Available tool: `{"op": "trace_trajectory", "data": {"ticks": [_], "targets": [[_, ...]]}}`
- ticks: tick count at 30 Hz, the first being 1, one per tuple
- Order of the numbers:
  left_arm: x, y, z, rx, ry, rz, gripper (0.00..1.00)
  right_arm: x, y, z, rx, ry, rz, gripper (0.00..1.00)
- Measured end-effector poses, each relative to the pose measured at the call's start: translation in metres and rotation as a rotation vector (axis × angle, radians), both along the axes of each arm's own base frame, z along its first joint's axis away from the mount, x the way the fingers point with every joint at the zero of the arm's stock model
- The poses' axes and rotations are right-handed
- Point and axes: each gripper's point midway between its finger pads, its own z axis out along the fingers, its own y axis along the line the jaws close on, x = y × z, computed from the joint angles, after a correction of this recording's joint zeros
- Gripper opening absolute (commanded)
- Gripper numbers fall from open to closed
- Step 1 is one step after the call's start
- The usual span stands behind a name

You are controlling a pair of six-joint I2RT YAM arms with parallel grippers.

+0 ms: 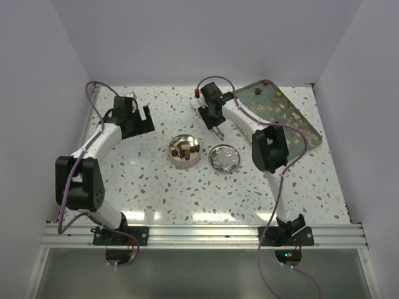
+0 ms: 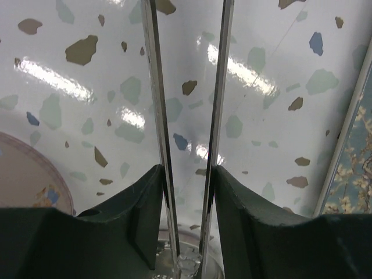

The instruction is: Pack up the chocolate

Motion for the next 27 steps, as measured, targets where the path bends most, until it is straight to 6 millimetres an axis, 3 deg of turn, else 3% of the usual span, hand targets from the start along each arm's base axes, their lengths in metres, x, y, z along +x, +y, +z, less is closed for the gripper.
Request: {"op": "trace_trajectory", "data": {"ticks": [8,14,16,17,18,20,27], "targets": [[0.0,0.0,0.0,0.001,0.001,0.001,1.0,0.025,-0.008,-0.023,0.003,-0.001,-0.037,0.46],[-0.003,0.001,-0.002,0.003,0.005,0.004,1.0,0.033,-0.024,-0.031,0.012,0.015,-0.073,0.62],[-0.004,0.001,-0.004,0.004,0.011,0.004,1.0,0.037,-0.028,-0.03,0.02,0.01,-0.084,0.69],[-0.004,0.001,-0.004,0.004,0.012,0.004,1.0,0.039,-0.03,-0.03,0.024,0.007,-0.089,0.86],[-0.004,0.001,-0.004,0.004,0.011,0.004,1.0,0.041,-0.031,-0.03,0.031,0.005,-0.096,0.93],[-0.004,0.001,-0.004,0.004,0.01,0.004,1.0,0.043,-0.032,-0.028,0.037,0.001,-0.094,0.98],[-0.004,0.001,0.0,0.003,-0.001,0.004,1.0,0.046,-0.03,-0.02,0.051,-0.016,-0.092,0.98]]}}
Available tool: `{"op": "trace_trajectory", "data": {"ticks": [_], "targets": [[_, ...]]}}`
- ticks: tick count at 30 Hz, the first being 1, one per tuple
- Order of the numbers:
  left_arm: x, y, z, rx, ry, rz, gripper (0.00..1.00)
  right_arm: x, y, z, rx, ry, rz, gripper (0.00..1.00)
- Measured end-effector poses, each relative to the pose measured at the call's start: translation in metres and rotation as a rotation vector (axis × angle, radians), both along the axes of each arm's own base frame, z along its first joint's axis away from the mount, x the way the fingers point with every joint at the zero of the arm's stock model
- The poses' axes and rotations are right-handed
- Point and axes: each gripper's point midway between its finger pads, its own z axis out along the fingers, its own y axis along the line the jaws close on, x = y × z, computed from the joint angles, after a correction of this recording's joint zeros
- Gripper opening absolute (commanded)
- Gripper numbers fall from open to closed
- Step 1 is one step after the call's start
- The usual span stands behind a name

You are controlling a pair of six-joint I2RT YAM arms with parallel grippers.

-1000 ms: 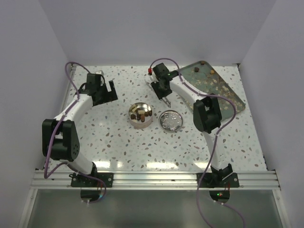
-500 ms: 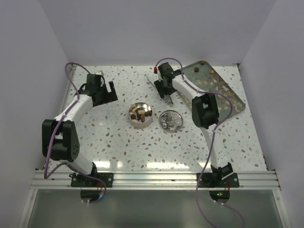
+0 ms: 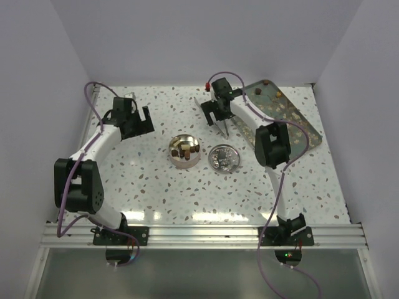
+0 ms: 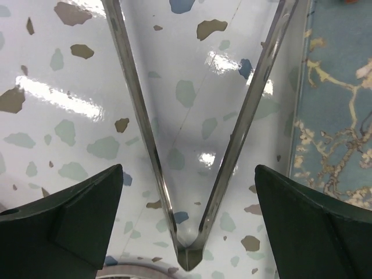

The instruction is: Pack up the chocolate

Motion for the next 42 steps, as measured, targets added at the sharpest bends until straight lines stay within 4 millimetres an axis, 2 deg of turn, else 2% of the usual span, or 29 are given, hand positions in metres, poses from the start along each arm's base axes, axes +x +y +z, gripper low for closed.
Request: {"op": "trace_trajectory", "data": {"ticks": [3,6,10,13,16,21,24,27,34,38,42], "targets": [[0.0,0.0,0.006,-0.001,-0.017,0.0,1.0,-0.006,-0.002,0.02,0.012,-0.025,0.002,0.98],[0.0,0.002,0.016,0.005,-0.044,0.007,1.0,-0.022,-0.01,0.054,0.026,-0.06,0.001,0.98],[-0.001,0.008,0.03,0.029,-0.094,0.033,1.0,-0.06,-0.028,0.113,0.055,-0.129,-0.001,0.98],[-0.006,0.01,0.038,0.059,-0.124,0.049,1.0,-0.094,-0.043,0.133,0.071,-0.155,-0.003,0.98],[-0.008,0.001,0.047,0.092,-0.151,0.041,1.0,-0.129,-0.057,0.119,0.074,-0.109,-0.025,0.98],[-0.014,-0.03,0.049,0.11,-0.165,-0.026,1.0,-0.183,-0.076,0.07,0.073,0.021,-0.1,0.98],[-0.015,-0.045,0.05,0.101,-0.175,-0.059,1.0,-0.203,-0.082,0.054,0.085,0.067,-0.154,0.91],[-0.013,-0.058,0.055,0.086,-0.204,-0.085,1.0,-0.203,-0.08,0.052,0.11,0.066,-0.193,0.81],[-0.013,-0.074,0.07,0.054,-0.263,-0.122,1.0,-0.183,-0.074,0.048,0.131,0.012,-0.223,0.63],[-0.016,-0.076,0.067,0.053,-0.256,-0.13,1.0,-0.178,-0.074,0.024,0.099,0.047,-0.229,0.54],[-0.024,-0.078,0.06,0.043,-0.237,-0.143,1.0,-0.179,-0.077,0.0,0.055,0.096,-0.234,0.52]]}}
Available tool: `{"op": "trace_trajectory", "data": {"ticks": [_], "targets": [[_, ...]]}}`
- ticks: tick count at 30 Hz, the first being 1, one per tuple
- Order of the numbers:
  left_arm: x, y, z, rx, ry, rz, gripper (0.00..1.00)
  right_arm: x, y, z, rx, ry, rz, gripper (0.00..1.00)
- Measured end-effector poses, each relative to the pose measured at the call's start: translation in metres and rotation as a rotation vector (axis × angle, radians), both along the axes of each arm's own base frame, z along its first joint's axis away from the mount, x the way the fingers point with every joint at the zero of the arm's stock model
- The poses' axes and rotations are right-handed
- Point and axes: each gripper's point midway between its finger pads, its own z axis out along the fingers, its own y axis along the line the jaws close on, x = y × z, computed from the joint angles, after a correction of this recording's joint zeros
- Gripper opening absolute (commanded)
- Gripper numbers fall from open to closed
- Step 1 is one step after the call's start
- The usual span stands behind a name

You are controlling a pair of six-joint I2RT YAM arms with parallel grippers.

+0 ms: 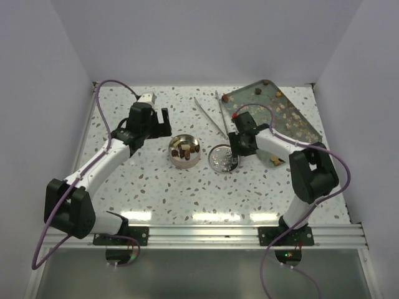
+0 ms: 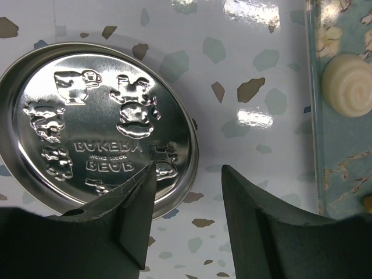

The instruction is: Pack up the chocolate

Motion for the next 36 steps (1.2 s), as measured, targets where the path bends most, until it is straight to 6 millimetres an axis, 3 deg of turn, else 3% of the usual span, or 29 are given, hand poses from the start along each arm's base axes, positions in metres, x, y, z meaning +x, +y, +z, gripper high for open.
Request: {"op": "trace_trajectory", "data": {"ticks": [8,13,21,23,25,31,36], "targets": [[-0.004,-0.01,-0.001,-0.022,0.006,-0.028,1.0,0.004,-0.001,-0.008,-0.004,-0.006,-0.005,0.45],[-0.006,-0.014,0.0,-0.026,0.007,-0.044,1.0,0.0,-0.004,-0.024,-0.014,0.022,-0.005,0.4],[-0.008,-0.025,0.001,-0.037,0.0,-0.076,1.0,0.005,-0.007,-0.025,-0.007,0.01,-0.01,0.14],[-0.008,-0.027,0.002,-0.041,0.0,-0.086,1.0,0.005,-0.008,-0.025,-0.011,0.008,-0.01,0.0],[-0.007,-0.032,0.003,-0.047,-0.009,-0.108,1.0,0.006,-0.01,-0.024,-0.01,0.007,-0.013,0.0],[-0.004,-0.065,0.01,-0.089,-0.044,-0.249,1.0,0.002,-0.016,-0.022,-0.029,0.033,-0.016,0.0],[-0.002,-0.11,0.021,-0.155,-0.07,-0.426,1.0,0.003,-0.022,0.002,-0.051,0.069,-0.024,0.0]]}}
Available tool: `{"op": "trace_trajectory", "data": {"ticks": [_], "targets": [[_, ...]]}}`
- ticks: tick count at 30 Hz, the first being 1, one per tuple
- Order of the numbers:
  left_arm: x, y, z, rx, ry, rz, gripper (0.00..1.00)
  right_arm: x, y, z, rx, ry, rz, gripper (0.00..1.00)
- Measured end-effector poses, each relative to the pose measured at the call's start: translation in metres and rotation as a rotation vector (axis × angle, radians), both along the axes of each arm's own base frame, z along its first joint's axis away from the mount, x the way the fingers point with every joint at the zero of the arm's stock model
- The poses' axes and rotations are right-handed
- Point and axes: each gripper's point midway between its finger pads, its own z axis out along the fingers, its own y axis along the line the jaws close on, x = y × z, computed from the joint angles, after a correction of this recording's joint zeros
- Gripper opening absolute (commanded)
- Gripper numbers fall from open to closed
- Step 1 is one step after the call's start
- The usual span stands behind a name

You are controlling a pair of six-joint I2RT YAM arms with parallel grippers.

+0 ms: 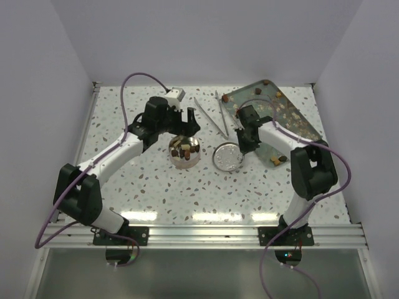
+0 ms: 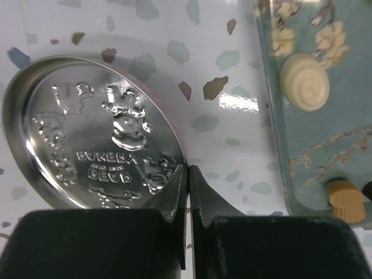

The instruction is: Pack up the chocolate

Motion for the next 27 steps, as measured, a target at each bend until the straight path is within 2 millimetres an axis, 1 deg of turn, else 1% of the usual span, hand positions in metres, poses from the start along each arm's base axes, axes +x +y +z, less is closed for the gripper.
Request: {"op": "trace_trajectory", "data": {"ticks": [2,5,9,12,14,16,22,27], "targets": [[0.001,-0.016,0.005,-0.039,-0.008,-0.064,1.0,0.008,0.002,0.019,0.009,-0.019,-0.002,0.0],[0.0,-0.033,0.007,-0.09,-0.014,-0.128,1.0,0.025,0.011,0.061,0.048,-0.082,0.001,0.0],[0.001,-0.043,0.008,-0.133,-0.011,-0.16,1.0,0.051,0.026,0.121,0.116,-0.197,0.011,0.0],[0.002,-0.049,0.007,-0.16,0.001,-0.175,1.0,0.06,0.033,0.152,0.154,-0.254,0.02,0.0],[0.002,-0.054,0.009,-0.19,0.005,-0.186,1.0,0.061,0.036,0.162,0.171,-0.265,0.027,0.0],[0.003,-0.059,0.013,-0.224,0.004,-0.194,1.0,0.06,0.039,0.167,0.188,-0.261,0.037,0.0],[0.003,-0.072,0.035,-0.352,-0.029,-0.219,1.0,0.053,0.05,0.169,0.25,-0.23,0.056,0.0],[-0.001,-0.075,0.036,-0.404,-0.012,-0.223,1.0,0.05,0.057,0.171,0.291,-0.218,0.058,0.0]]}}
